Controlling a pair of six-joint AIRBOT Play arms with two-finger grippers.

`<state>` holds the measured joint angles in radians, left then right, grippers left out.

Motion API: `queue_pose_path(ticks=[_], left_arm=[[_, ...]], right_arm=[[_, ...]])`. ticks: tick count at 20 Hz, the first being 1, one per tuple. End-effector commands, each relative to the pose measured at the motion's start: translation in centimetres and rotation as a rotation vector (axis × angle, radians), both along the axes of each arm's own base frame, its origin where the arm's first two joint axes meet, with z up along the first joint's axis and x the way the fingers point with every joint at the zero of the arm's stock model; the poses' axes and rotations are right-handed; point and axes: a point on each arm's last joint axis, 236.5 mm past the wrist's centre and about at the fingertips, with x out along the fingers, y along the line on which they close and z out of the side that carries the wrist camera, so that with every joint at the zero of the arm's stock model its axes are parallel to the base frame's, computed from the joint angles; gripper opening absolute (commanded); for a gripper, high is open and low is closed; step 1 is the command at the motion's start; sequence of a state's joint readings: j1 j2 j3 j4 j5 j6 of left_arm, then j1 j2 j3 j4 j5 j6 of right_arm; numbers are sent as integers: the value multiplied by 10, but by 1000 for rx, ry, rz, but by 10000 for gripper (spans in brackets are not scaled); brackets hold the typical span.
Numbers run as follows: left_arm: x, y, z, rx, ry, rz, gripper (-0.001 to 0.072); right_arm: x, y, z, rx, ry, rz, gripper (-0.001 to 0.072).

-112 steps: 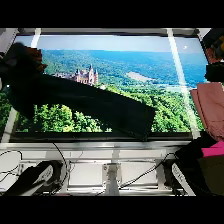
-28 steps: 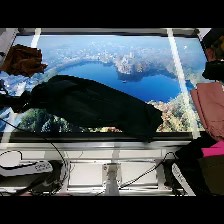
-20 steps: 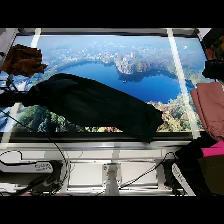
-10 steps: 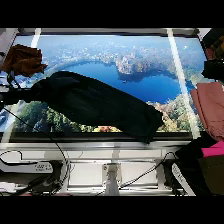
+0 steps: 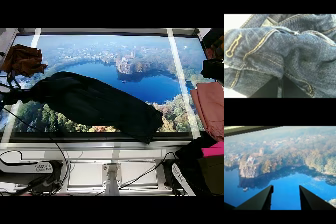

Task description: Fold the clothes and pants, and hang the long-sleeved shirts on hangers.

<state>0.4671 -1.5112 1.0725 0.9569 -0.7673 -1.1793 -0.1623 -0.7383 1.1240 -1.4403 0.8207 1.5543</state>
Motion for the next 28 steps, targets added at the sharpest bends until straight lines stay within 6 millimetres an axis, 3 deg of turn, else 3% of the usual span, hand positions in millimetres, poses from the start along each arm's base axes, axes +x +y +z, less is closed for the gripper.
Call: queue_pose_path(ticks=[1, 5, 8, 11, 14, 16, 17, 19, 22, 23, 25, 28], left_arm=[[14, -11, 31, -26, -102, -24, 51], [39, -41, 140, 53, -389, -150, 51], [32, -75, 226, 130, -561, -225, 50], [5, -133, 294, 157, -706, -335, 49], [-41, -197, 358, 158, -863, -458, 48], [-70, -208, 388, 161, -929, -458, 48], [-79, -200, 392, 188, -918, -421, 48], [-87, -157, 379, 331, -811, -296, 48], [-95, -94, 320, 515, -519, -173, 50], [-99, -82, 296, 553, -417, -181, 50], [-100, -77, 242, 543, -248, -218, 50], [-84, -78, 177, 500, -101, -259, 51]], right_arm=[[0, 0, 0, 1, 0, 0, 371], [0, -4, 0, -22, 3, -8, 371], [0, -6, -1, -32, 4, -12, 371], [0, -6, -1, -32, 5, -12, 371], [-1, -6, -1, -31, 6, -11, 371], [-2, -5, -4, -29, 18, -10, 370], [-3, -5, -7, -27, 33, -8, 371], [-7, -3, -14, -23, 66, -4, 371], [-10, -2, -21, -19, 98, -1, 370], [-11, -2, -21, -18, 102, 0, 371], [-11, -2, -22, -18, 104, 0, 371], [-11, -2, -22, -18, 104, 0, 371]])
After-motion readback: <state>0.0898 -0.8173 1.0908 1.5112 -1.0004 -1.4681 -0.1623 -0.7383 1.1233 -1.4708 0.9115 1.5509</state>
